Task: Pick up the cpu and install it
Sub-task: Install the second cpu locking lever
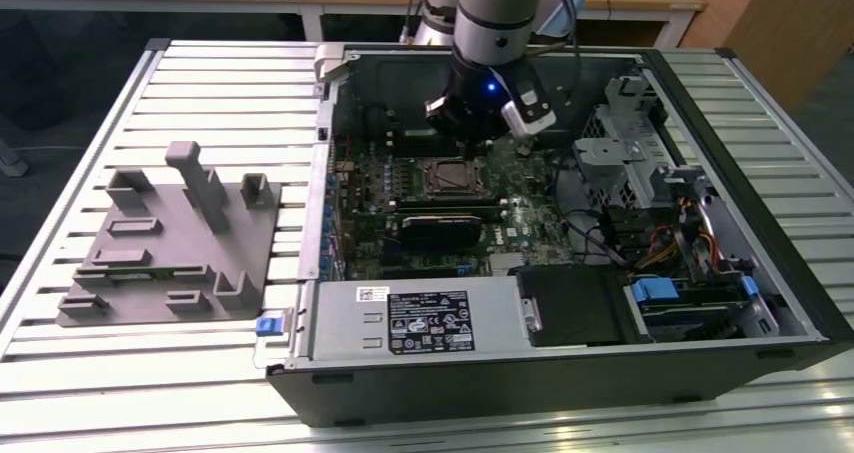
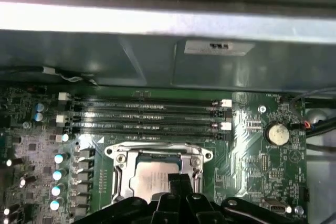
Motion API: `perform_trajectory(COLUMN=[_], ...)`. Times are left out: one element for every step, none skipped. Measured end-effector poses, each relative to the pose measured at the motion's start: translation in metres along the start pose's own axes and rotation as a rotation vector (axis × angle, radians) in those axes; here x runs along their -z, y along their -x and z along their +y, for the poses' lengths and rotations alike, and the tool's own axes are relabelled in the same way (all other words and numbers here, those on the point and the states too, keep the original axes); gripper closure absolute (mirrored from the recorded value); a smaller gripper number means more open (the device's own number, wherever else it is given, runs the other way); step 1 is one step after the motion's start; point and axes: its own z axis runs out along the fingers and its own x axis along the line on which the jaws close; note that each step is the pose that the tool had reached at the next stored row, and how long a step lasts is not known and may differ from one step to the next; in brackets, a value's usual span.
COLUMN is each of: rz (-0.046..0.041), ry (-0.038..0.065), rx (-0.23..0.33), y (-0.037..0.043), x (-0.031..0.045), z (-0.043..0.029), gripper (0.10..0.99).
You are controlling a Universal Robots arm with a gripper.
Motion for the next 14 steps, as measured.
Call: perform_trajectory(rz=[0.0,0.0,0.0,0.0001,0.0012,0.0053,0.0147,0.0279,0.0403,0.0466,0.0467,0.0467,0.0469,0.0468], ry=[0.0,0.0,0.0,0.0,0.0,0.001,0.002,0.004,0.004,0.005,0.005,0.005,0.005,0.005], rx=[0.0,0.0,0.0,0.0,0.0,-0.001,-0.002,-0.003,-0.005,-0.006,-0.005,-0.005,-0.005,-0.005], y=[-0.0001,-0.0001,-0.0001,-0.0001,-0.0002,0.0,0.0006,0.0015,0.0024,0.0025,0.0025,0.0025,0.0025,0.0025], x=[0.0002,0.0003,0.0006,0.0008,0.0012,0.0014,0.0014,0.0014,0.0014,0.0015,0.0015,0.0015,0.0016,0.0017], z=[-0.0015,-0.0029,-0.0049,-0.0072,-0.0096,-0.0114,-0.0123,-0.0128,-0.0132,-0.0139,-0.0148,-0.0156,-0.0168,-0.0184], gripper=[0.98,0.98,0.98,0.98,0.98,0.98,0.98,0.98,0.98,0.98,0.98,0.98,0.98,0.98])
